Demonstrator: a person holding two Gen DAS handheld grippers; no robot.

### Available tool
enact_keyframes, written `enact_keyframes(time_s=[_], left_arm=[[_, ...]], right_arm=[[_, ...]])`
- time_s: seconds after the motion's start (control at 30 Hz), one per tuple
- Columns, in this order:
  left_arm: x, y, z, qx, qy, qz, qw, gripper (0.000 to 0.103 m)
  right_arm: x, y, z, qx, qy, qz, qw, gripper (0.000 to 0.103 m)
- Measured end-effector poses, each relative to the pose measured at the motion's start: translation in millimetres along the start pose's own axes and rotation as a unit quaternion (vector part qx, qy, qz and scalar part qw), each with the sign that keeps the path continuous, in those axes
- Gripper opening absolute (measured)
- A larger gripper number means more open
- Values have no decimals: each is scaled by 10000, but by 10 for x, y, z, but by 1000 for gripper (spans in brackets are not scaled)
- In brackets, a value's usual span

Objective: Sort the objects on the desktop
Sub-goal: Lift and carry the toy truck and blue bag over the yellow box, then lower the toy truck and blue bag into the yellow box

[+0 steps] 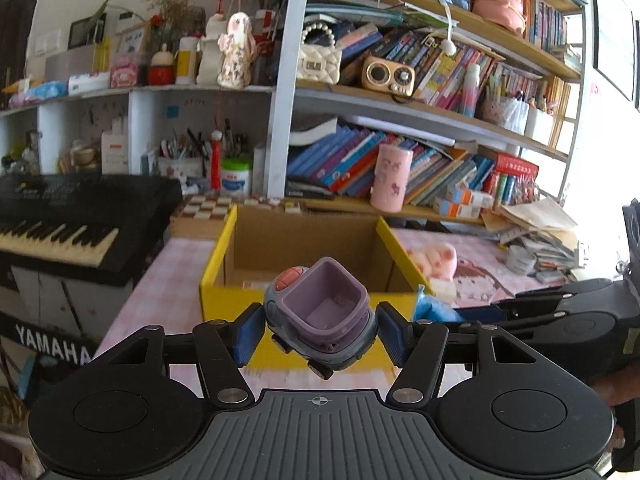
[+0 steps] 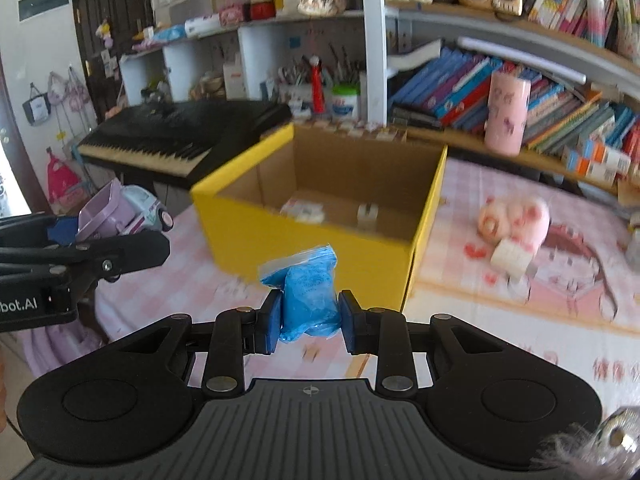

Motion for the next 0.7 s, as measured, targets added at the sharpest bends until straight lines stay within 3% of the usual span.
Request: enact_keyframes(time_s=[0.33, 0.7], left_arm=[[531, 531, -13, 55, 72, -284, 9996, 62], [702, 1270, 24, 190, 214, 157, 9995, 62]], right_arm=[[702, 281, -287, 24, -433, -412, 9982, 27], [1100, 865, -560, 65, -1177, -124, 9929, 27]])
Point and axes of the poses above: each gripper's, at about its wrist camera, not at the fingertips, and y roughly the way its jaws point, z to its left, x to its top, the point moved 7 cm from there along y, roughly the way its jaws point, and after that the axes turned 8 degrees about z, right-handed, at the moved point
